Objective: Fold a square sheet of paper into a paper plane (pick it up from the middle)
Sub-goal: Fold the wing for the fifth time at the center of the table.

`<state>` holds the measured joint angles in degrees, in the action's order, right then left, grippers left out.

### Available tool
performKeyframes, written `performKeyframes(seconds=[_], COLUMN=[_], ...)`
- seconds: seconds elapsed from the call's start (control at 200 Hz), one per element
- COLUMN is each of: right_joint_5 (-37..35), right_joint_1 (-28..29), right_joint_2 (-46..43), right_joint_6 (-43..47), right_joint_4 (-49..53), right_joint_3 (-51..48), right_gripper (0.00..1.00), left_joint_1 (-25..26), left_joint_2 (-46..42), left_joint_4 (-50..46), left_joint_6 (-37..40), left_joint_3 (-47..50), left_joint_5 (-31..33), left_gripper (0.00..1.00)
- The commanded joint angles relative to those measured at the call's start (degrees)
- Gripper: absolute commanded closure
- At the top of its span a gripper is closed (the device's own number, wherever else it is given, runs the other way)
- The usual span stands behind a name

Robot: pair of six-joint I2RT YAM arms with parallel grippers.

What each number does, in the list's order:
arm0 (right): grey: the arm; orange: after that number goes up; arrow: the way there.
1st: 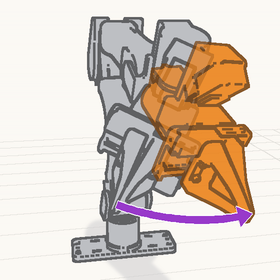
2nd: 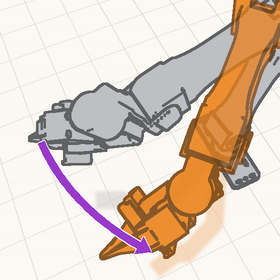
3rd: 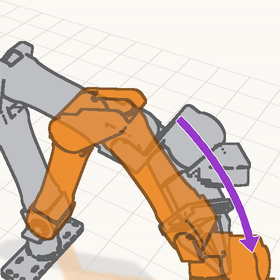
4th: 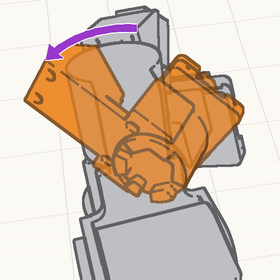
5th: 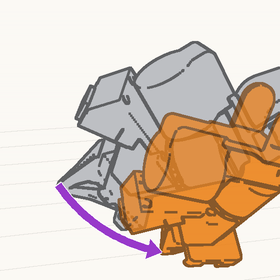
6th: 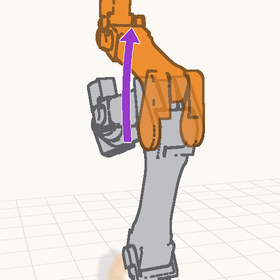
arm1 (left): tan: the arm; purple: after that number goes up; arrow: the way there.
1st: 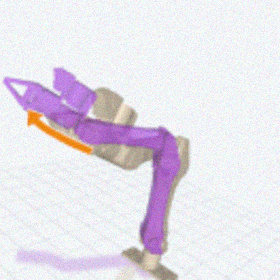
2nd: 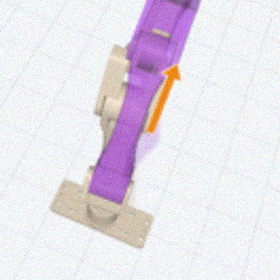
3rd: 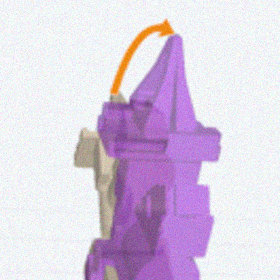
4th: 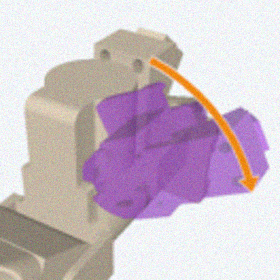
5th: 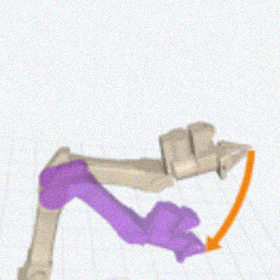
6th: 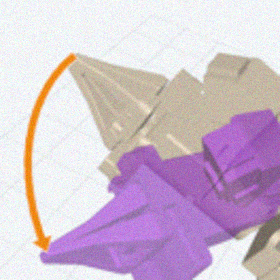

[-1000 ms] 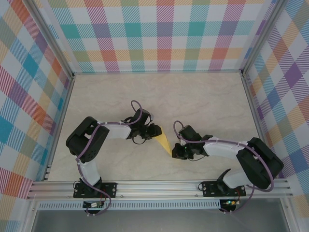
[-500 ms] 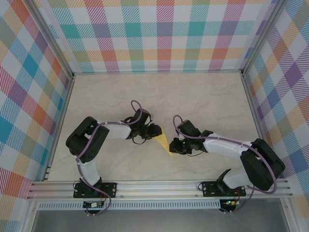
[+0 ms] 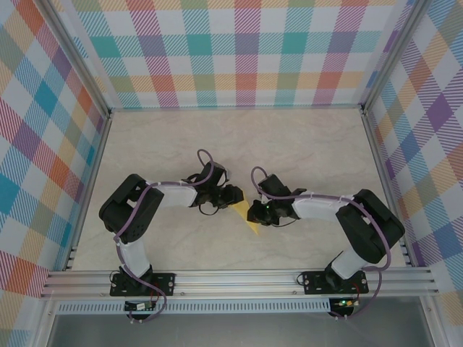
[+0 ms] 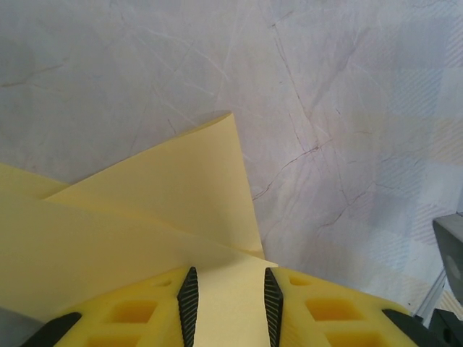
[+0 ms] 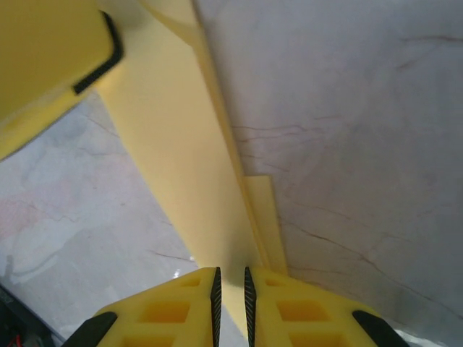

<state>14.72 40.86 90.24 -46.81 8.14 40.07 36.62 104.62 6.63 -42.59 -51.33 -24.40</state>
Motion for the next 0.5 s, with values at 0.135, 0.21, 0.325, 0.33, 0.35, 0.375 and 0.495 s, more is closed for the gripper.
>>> performKeyframes(seconds=[0.135,0.21,0.325,0.33,0.35,0.375,0.495], right_joint_5=[-0.5,-1.3,-2.3,-2.3,-2.4,-2.7,-2.1], right_joint_1=[1.2,2.3,4.0,4.1,4.4,4.7,6.4], right_joint_2=[0.9,1.2,0.9,0.9,0.8,0.5,-1.1], right_joint_6=[-4.3,-6.8,-11.9,-12.1,-13.2,-14.5,-19.0], right_joint_4=[-1.1,-1.5,-4.0,-4.2,-4.9,-5.6,-12.5], right_joint_3=[-4.5,-4.7,-5.3,-5.4,-5.6,-5.8,-7.3], right_gripper=[0.83,0.84,0.84,0.84,0.84,0.84,0.83], left_joint_1=[0.5,0.5,0.6,0.6,0.6,0.6,0.9], left_joint_2=[-3.2,-5.9,-10.9,-11.1,-12.0,-13.3,-18.5], left_joint_4=[-9.7,-12.8,-19.0,-19.3,-20.2,-21.4,-29.4], left_joint_6=[2.1,2.4,1.6,1.6,1.4,1.0,-4.0], left_joint_3=[-4.5,-6.2,-7.1,-7.0,-6.9,-6.6,-5.2], left_joint_5=[3.9,5.4,10.2,10.5,11.3,12.7,19.6], left_gripper=[0.55,0.51,0.44,0.44,0.44,0.43,0.36])
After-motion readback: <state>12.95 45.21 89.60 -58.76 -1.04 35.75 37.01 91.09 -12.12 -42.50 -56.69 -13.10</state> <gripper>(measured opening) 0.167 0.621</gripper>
